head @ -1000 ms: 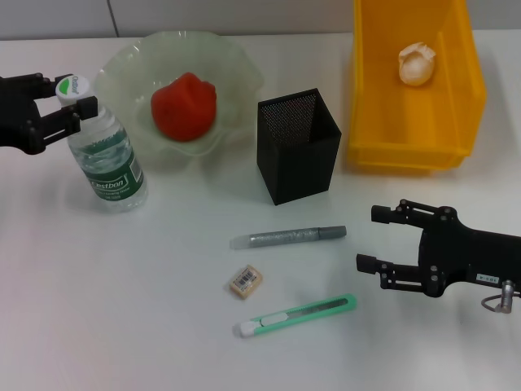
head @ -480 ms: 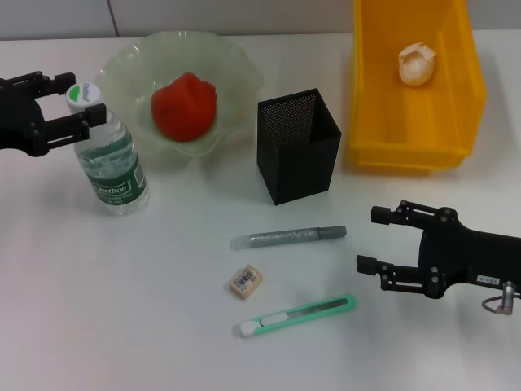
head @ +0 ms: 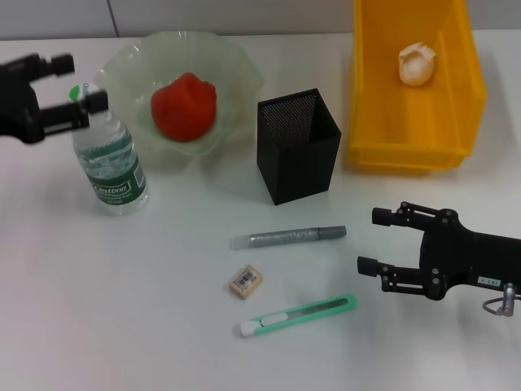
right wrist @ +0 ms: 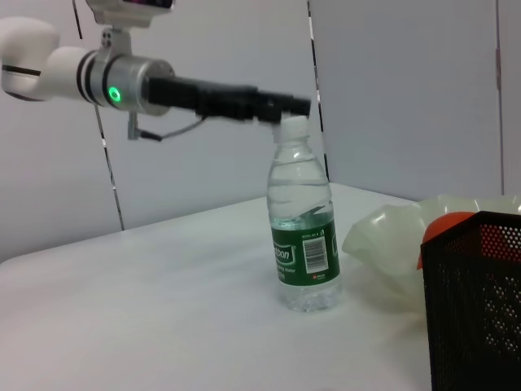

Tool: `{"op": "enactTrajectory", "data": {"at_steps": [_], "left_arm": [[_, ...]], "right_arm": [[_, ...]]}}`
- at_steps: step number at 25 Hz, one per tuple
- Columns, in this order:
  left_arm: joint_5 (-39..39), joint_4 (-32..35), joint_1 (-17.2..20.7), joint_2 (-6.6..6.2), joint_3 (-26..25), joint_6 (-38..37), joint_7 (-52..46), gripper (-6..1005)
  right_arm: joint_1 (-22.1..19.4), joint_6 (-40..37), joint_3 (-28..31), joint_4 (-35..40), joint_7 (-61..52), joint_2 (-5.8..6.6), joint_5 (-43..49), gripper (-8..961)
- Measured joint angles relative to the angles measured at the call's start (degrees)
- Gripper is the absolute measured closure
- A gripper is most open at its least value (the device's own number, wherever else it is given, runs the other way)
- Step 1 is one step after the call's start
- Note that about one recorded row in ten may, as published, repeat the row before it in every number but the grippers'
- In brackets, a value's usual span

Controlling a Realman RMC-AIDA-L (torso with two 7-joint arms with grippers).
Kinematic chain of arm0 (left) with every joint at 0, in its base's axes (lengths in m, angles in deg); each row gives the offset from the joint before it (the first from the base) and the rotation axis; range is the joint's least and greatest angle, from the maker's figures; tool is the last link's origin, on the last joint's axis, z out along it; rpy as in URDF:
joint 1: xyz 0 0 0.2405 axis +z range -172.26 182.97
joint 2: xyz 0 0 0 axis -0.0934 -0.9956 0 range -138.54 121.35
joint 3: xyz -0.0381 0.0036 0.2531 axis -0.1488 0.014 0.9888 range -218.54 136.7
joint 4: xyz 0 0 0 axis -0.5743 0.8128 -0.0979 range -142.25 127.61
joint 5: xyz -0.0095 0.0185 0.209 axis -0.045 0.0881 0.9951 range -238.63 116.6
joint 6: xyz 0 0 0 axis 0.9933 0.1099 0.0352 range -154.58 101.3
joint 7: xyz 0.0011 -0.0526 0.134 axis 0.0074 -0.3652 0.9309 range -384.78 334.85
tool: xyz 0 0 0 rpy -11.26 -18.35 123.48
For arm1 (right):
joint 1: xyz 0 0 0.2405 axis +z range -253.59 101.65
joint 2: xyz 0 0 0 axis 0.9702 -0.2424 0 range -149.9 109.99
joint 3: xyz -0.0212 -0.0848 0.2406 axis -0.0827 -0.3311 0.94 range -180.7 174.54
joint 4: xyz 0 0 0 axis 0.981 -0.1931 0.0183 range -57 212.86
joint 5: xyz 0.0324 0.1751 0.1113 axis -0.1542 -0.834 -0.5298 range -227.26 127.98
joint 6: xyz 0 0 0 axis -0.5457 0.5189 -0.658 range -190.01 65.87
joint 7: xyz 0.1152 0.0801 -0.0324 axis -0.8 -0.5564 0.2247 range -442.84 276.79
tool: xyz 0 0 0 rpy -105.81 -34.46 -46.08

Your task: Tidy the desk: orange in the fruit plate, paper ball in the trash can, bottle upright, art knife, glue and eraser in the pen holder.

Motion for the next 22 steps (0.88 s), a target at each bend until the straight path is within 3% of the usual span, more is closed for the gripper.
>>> {"op": "enactTrajectory", "data": {"at_steps": [4,9,13,17,22], "left_arm": [[-10.48,-1.85,-0.03,-1.93,-0.11,-7.69,-2.95,203],[-15.24,-7.23,-1.02,-3.29,0.59,-17.18,-4.86,204],[-14.36,-11.25,-0.76,-3.03,5.07,-19.70,-2.63,205],[-10.37,-16.98,-0.02,-2.33,10.53,-18.43,5.69,205],[-4.84,-23.06,-0.04,-1.50,10.88,-16.67,14.58,206]], "right_arm": [[-0.01,0.06,0.00,0.00,-0.03,0.00,0.00,180],[0.00,-0.19,0.08,0.00,-0.18,0.07,-0.04,180],[0.48,-1.00,0.09,0.33,-1.41,0.26,-0.36,180],[0.76,-1.69,0.42,0.40,-2.07,0.42,-0.86,181],[1.52,-3.54,0.65,0.57,-4.75,0.96,-0.95,181]]}}
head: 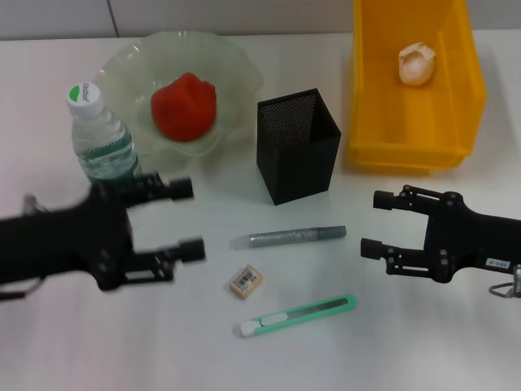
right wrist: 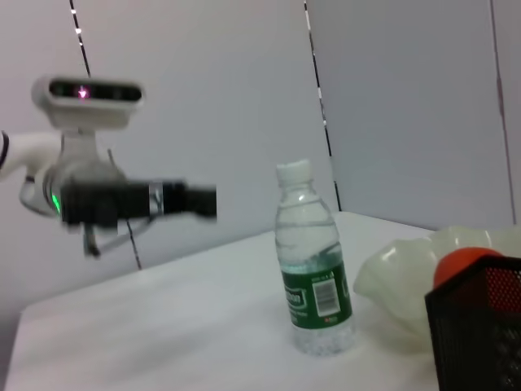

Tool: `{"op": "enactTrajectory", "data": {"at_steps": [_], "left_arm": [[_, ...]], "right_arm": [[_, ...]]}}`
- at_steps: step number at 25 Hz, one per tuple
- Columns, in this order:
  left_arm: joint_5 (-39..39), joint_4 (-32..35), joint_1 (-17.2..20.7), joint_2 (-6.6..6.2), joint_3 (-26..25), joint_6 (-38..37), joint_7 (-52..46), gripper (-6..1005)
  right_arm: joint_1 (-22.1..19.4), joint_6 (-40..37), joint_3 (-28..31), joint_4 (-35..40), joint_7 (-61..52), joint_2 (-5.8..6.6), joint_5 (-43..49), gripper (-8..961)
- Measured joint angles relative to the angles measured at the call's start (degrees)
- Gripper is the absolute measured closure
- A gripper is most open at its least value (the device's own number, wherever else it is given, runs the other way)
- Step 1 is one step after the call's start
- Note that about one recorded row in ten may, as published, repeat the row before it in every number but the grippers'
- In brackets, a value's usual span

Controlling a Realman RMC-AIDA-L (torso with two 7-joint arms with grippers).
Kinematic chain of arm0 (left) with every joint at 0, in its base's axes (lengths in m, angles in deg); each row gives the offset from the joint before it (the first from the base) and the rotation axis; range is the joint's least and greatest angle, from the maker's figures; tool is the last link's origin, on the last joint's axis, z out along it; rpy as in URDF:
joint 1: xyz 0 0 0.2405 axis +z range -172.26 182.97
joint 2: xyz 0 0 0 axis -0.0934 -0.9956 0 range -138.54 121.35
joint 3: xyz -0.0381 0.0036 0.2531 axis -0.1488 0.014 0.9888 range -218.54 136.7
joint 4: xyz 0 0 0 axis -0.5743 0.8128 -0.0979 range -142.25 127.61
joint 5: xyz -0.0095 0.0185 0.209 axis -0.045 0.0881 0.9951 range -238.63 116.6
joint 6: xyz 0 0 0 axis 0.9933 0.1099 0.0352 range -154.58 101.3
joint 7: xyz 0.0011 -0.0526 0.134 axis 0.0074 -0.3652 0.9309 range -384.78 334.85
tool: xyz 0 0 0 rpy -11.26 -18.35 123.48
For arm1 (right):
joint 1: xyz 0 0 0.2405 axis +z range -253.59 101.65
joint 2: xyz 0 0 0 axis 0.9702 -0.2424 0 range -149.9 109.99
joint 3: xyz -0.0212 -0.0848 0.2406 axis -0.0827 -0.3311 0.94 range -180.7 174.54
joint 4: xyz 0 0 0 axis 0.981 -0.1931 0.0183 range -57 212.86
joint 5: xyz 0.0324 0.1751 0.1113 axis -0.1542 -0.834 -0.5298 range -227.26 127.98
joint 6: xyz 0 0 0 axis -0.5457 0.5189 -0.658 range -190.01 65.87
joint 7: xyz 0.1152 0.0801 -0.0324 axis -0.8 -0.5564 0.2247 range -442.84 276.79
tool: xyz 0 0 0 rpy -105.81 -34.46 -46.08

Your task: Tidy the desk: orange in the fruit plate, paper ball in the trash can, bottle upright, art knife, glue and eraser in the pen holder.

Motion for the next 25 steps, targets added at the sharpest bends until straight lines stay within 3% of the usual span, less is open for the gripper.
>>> {"op": "enactTrajectory", "data": {"at_steps": [6,14,25], "left_arm": [[4.17,-5.37,0.61,0.48,0.05,3.87,7.90,207],[8.15,-6.51,0.72,1.68,0.11,6.83,11.54,208],[10.33,-6.58,0.45,2.15,0.11,8.08,13.04,216]], "right_arm": [[0.83,-3.09,-0.49,2.08,-4.78,0.73,-0.03,181],[2.10,-6.77,-0.62,6.06,-10.80,1.17,0.49,182],[4.64,-9.80,-4.48,9.61,-17.17,1.78,0.69,182]]}}
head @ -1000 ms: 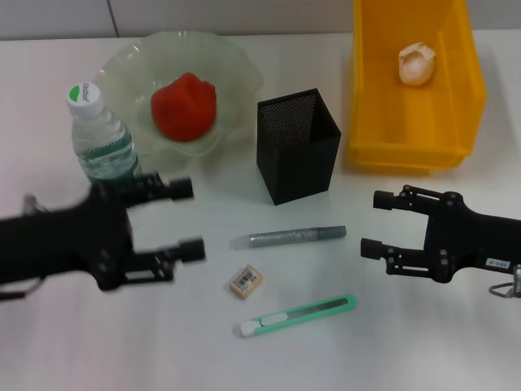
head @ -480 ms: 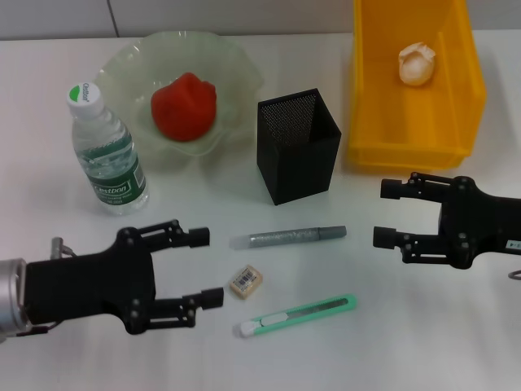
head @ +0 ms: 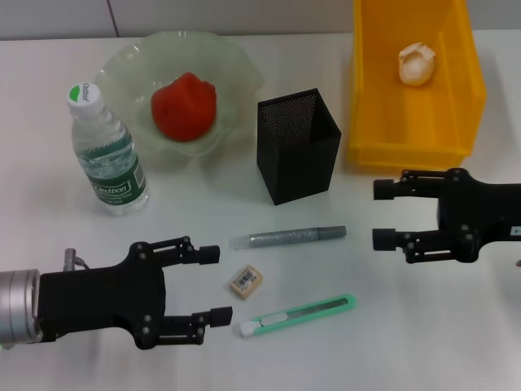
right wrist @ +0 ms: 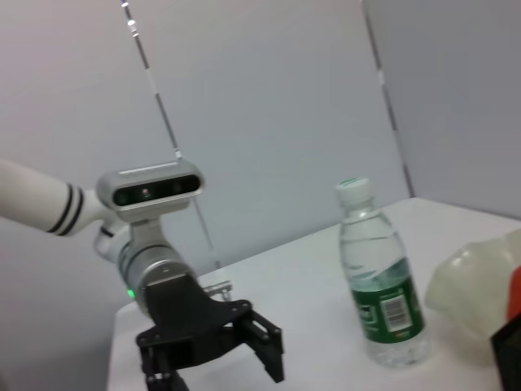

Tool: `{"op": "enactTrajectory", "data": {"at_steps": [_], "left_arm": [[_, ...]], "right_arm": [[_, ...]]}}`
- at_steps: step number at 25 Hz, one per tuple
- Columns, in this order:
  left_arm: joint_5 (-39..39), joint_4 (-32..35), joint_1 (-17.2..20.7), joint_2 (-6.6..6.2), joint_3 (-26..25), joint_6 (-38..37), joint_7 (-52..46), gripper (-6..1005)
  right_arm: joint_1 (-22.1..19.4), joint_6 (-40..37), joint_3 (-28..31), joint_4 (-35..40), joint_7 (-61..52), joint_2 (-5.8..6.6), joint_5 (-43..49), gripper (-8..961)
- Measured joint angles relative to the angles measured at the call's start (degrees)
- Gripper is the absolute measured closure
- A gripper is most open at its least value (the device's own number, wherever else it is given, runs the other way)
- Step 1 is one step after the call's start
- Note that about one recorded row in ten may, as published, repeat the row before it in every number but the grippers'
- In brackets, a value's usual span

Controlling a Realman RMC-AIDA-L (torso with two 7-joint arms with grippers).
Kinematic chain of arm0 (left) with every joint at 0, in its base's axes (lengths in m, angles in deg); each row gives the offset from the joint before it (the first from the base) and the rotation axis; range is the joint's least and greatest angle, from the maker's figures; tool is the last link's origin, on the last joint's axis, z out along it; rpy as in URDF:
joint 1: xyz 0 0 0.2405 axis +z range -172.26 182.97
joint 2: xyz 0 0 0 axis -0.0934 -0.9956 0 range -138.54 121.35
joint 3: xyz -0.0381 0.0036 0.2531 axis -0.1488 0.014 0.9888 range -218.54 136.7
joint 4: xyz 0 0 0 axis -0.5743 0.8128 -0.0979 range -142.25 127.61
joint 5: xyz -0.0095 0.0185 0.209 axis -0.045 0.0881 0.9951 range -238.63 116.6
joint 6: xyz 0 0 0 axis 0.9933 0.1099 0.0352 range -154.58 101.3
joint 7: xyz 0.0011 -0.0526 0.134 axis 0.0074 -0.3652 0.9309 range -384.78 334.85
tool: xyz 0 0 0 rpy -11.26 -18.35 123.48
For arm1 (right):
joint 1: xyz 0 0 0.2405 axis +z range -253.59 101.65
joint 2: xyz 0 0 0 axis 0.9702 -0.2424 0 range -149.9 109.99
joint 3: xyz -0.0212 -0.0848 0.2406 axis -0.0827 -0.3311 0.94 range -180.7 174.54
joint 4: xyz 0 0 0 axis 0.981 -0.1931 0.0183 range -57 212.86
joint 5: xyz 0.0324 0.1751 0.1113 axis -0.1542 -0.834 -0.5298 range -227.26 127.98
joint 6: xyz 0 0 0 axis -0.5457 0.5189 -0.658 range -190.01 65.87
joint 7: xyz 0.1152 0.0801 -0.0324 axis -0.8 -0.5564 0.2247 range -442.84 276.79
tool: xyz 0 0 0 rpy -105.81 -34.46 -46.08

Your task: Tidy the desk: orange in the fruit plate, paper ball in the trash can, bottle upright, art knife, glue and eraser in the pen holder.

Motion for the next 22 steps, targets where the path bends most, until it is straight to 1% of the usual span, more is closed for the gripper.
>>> {"op": "enactTrajectory", "data": {"at_steps": [3,7,14,20,21,22], "left_arm": [[1.34,-0.01,-0.34,-0.03,0.00,0.28,-0.10,216],[1.82,-0.01,-0.44,-0.30,0.00,0.49,0.08,216],[1.93,0.21,-0.36,-0.36,1.16,0.84,1.03,216],[2.02,0.32,-0.47,-0.46,1.46,1.34,0.46,216],[2.16,0.33,-0.42,-0.49,1.41,1.38,0.42,216],[2.16,0.33,-0.42,-0.49,1.41,1.38,0.42,216]], "right_arm": [[1.53,-0.12,-2.92,0.63,-2.17,0.21,0.00,182],[4.10,0.11,-9.50,2.92,-5.85,0.15,0.01,182],[9.54,3.40,-22.43,6.00,-11.09,-0.91,0.00,183],[12.50,5.55,-31.09,8.84,-12.49,-2.60,0.17,183],[13.50,6.88,-34.36,9.12,-12.73,-2.82,0.28,183],[13.50,6.88,-34.36,9.12,-12.73,-2.82,0.28,183]]}}
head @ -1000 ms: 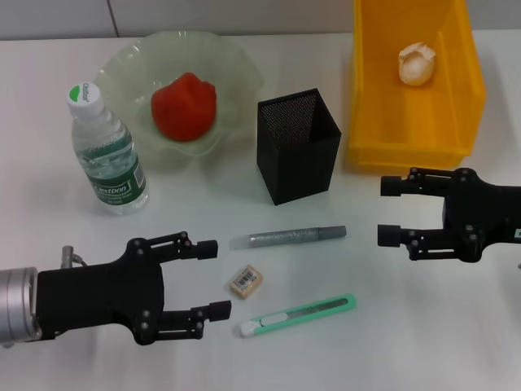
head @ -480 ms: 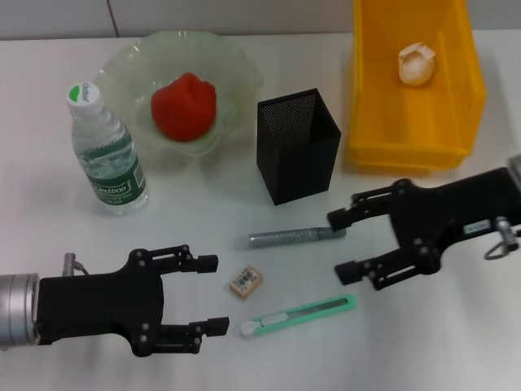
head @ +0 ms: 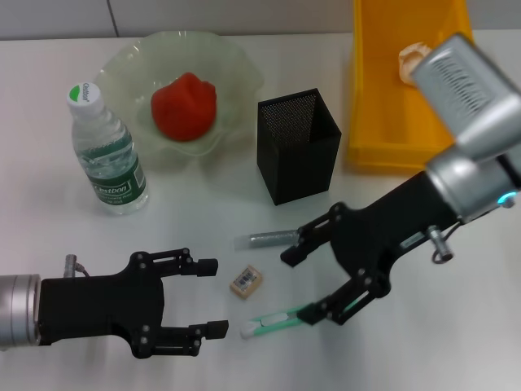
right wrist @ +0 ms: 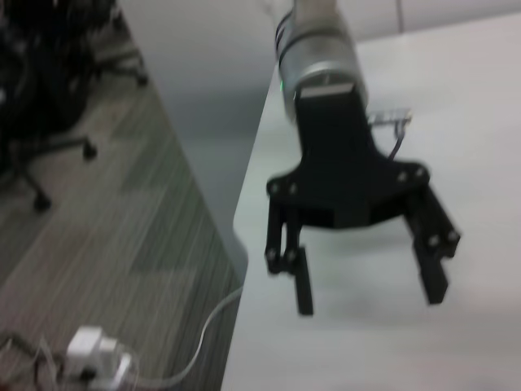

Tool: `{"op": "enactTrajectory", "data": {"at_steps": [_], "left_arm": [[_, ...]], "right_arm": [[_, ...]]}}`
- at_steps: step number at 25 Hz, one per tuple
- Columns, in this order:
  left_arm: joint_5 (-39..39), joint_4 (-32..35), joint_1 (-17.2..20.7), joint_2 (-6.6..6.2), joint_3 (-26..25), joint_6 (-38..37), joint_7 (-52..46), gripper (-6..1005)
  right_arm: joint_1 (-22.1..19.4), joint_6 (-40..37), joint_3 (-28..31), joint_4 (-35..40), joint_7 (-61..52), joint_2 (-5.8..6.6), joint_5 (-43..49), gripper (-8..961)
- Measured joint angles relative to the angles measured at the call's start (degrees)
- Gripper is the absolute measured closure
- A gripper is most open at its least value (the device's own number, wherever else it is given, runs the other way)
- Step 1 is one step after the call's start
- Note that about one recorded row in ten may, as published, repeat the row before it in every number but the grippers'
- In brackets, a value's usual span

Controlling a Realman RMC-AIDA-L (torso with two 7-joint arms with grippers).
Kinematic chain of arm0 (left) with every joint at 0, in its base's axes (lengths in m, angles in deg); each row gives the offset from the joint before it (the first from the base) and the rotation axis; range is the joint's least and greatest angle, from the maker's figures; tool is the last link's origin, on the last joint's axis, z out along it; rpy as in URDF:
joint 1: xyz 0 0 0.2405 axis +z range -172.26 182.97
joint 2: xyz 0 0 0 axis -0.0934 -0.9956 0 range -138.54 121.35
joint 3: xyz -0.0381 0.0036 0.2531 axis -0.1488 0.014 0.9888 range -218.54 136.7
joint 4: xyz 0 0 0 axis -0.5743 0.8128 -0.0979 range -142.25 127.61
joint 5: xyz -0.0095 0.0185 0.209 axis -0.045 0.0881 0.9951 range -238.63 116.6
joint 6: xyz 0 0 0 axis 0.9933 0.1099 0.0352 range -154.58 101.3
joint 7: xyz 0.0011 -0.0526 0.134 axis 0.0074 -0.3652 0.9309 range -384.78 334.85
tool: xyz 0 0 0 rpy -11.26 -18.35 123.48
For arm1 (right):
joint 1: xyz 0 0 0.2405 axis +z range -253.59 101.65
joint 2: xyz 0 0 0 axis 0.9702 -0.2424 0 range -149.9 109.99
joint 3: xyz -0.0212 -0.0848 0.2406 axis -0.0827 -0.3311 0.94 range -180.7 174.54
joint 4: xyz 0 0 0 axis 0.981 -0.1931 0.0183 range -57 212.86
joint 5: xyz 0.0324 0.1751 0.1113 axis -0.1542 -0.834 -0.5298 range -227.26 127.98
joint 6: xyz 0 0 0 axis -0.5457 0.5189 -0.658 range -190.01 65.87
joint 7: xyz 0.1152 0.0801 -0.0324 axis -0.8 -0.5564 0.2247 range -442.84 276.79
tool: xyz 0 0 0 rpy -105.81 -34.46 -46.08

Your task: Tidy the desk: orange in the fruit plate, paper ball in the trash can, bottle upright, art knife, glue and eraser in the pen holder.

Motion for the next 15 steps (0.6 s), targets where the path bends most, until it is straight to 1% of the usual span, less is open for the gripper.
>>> {"op": "enactTrajectory", "data": {"at_steps": [3,4,5,9,12,15], "left_arm": [[0.14,0.01,0.28,-0.06,-0.37,0.13,0.10,216],[0.14,0.01,0.28,-0.06,-0.37,0.13,0.10,216],[0.18,0.01,0.38,-0.13,-0.44,0.14,0.10,216],[0.18,0.01,0.63,-0.32,-0.54,0.23,-0.04,216],[0.15,0.01,1.08,-0.49,-0.55,0.24,-0.10,216],[0.05,-0.04,1.19,-0.49,-0.54,0.24,-0.15,216]], "right_arm": [[1.28,2.81,-5.54,0.01,-0.13,-0.30,0.01,183],[1.93,4.56,-8.66,0.03,-0.30,-0.40,-0.13,183],[1.93,4.56,-8.66,0.03,-0.30,-0.40,-0.13,183],[3.22,7.49,-14.44,0.04,-0.54,-0.56,-0.77,184],[3.55,8.18,-16.02,0.13,-0.56,-0.65,-1.02,184],[3.82,9.59,-19.30,0.35,-0.57,-0.72,-2.78,184]]}}
